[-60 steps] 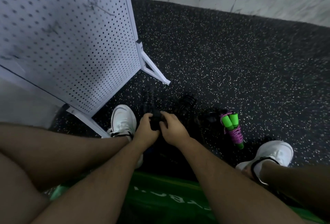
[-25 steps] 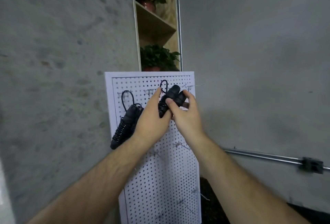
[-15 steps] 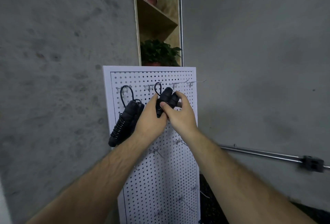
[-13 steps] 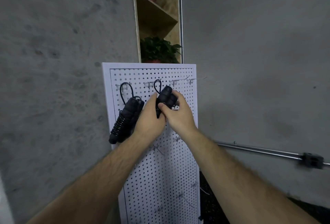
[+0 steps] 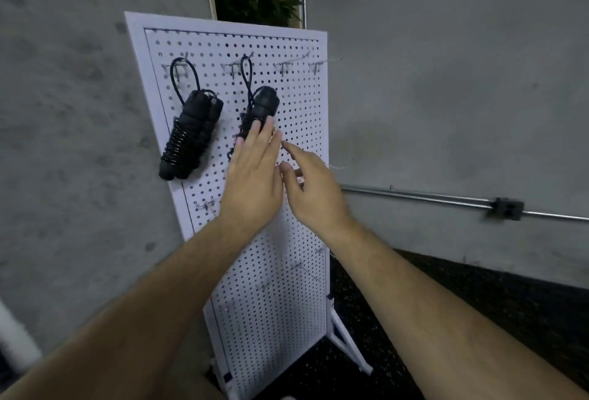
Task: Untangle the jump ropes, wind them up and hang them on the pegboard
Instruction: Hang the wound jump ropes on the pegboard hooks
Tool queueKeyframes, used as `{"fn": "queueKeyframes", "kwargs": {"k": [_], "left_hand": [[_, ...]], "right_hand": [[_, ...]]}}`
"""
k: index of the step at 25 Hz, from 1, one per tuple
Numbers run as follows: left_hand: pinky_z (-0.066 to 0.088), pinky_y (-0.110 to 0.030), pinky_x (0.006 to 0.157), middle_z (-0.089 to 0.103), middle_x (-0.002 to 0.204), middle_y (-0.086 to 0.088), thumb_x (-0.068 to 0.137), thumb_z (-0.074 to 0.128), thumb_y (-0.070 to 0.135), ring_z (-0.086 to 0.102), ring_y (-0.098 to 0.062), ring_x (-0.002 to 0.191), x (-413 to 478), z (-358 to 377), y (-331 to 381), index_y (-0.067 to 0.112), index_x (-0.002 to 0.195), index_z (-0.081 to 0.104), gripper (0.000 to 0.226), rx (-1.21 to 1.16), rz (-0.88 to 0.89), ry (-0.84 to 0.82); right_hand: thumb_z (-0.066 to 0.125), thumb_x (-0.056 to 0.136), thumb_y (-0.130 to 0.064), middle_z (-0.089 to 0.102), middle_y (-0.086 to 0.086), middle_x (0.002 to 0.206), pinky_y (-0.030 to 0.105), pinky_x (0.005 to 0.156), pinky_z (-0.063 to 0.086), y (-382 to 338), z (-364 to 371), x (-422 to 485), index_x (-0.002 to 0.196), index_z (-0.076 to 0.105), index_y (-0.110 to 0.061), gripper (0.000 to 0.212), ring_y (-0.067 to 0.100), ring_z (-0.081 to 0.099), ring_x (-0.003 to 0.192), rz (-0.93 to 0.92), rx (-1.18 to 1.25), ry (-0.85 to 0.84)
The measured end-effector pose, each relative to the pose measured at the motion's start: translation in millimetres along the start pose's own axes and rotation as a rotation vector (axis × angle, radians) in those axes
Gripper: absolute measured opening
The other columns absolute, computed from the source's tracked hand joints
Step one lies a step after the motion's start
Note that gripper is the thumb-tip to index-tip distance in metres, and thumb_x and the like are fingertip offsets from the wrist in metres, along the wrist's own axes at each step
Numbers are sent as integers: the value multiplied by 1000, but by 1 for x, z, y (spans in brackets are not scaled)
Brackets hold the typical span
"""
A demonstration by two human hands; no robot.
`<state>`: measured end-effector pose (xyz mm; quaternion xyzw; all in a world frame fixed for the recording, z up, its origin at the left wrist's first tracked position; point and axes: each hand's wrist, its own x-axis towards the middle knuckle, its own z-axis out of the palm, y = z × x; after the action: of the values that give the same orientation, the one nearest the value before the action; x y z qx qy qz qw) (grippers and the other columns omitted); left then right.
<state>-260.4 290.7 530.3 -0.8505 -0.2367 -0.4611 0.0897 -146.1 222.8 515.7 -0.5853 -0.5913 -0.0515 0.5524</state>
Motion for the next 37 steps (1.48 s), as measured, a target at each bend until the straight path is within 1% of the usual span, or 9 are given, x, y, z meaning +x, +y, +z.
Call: {"fn": "queueKeyframes", "kwargs": {"k": [3, 7, 13, 20, 24, 27, 31, 34, 37], "left_hand": [[10, -40, 127, 47, 154, -11, 100, 40, 15, 34, -25, 148, -34, 28, 20, 1, 146, 49, 48, -20, 105, -53], [33, -43, 118, 57, 143, -14, 99, 44, 18, 51, -29, 133, -98, 100, 51, 2, 141, 53, 46, -180, 21, -277], [43, -42, 107, 49, 151, -12, 106, 39, 27, 52, -29, 129, -238, 217, 103, 9, 158, 31, 55, -289, -172, -831], [46, -44, 102, 50, 142, -20, 102, 46, 41, 51, -37, 123, -431, 287, 89, 10, 147, 41, 55, -244, -341, -1503], [43, -46, 105, 43, 150, -20, 94, 33, 63, 49, -42, 127, -483, 310, 67, 10, 157, 27, 83, -178, -446, -1694], [44, -43, 104, 44, 149, -24, 100, 48, 46, 50, -40, 129, -505, 327, 59, 6, 160, 5, 84, -202, -592, -1722], [41, -43, 107, 43, 149, -25, 101, 54, 31, 50, -39, 131, -518, 345, 66, 12, 161, -4, 86, -223, -808, -1704], [48, -44, 100, 51, 139, -22, 97, 57, 29, 56, -38, 120, -523, 354, 65, 7, 148, 32, 61, -189, -847, -1594], [54, -43, 86, 59, 121, -18, 91, 59, 21, 61, -34, 103, -513, 344, 61, 6, 123, 50, 37, -281, -897, -1473]], "right_hand": [[45, 107, -27, 59, 4, 128, 33, 92, 49, 29, -14, -43, 147, 48, -23, 41, 14, 58, 110, 4, -122, -3], [46, 104, -24, 60, 6, 129, 35, 86, 50, 100, -23, -123, 144, 51, -20, 40, 21, 57, 112, 134, -316, -82], [46, 102, -30, 56, 7, 131, 45, 85, 53, 207, -10, -277, 146, 47, -24, 45, 29, 60, 109, 546, -415, -297], [44, 104, -38, 50, 5, 145, 40, 99, 47, 269, 37, -449, 154, 35, -30, 51, 29, 47, 129, 972, -355, -658], [47, 103, -37, 53, 3, 145, 40, 104, 42, 285, 82, -485, 154, 37, -27, 52, 29, 40, 134, 949, -385, -798], [51, 100, -34, 54, 3, 144, 41, 108, 35, 298, 107, -493, 152, 40, -24, 54, 31, 37, 137, 883, -439, -887], [53, 94, -24, 57, 0, 141, 40, 115, 23, 312, 120, -499, 150, 41, -23, 58, 32, 27, 144, 900, -418, -950], [52, 94, -20, 58, 0, 140, 42, 117, 21, 315, 118, -498, 150, 43, -23, 56, 31, 25, 146, 933, -347, -920], [49, 97, -16, 59, 5, 137, 43, 110, 36, 317, 109, -489, 147, 47, -20, 50, 30, 39, 135, 970, -290, -748]]}}
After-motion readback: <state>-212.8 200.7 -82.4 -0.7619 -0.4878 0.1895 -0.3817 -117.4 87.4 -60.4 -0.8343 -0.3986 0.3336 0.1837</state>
